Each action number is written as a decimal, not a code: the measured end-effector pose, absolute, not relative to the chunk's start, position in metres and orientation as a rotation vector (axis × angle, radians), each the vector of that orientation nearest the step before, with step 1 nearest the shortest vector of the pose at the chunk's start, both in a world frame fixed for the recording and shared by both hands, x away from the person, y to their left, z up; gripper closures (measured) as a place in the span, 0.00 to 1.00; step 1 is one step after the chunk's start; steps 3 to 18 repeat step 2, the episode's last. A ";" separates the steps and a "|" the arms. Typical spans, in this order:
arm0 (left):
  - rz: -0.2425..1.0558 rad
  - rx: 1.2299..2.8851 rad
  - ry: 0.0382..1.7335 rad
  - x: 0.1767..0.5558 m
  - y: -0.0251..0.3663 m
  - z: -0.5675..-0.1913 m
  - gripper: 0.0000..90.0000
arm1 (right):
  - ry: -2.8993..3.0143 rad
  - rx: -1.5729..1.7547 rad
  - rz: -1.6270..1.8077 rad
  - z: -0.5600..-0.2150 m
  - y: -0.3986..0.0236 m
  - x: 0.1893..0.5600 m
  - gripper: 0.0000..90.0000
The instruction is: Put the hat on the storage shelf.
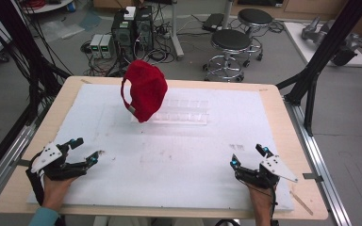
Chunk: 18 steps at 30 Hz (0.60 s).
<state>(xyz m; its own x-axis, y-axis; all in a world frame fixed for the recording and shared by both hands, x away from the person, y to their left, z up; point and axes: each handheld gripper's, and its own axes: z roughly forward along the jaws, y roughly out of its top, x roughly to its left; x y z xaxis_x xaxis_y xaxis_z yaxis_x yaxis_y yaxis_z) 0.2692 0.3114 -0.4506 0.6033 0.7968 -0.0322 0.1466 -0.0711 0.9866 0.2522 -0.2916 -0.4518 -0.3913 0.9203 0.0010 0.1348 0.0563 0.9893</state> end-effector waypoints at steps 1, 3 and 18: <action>0.647 1.579 0.812 0.269 0.311 -0.451 0.19 | 1.627 1.077 1.405 -0.452 -0.292 0.252 0.02; 0.647 1.580 0.813 0.269 0.311 -0.451 0.19 | 1.627 1.080 1.404 -0.452 -0.292 0.252 0.03; 0.647 1.580 0.813 0.269 0.311 -0.451 0.19 | 1.627 1.080 1.404 -0.452 -0.292 0.252 0.03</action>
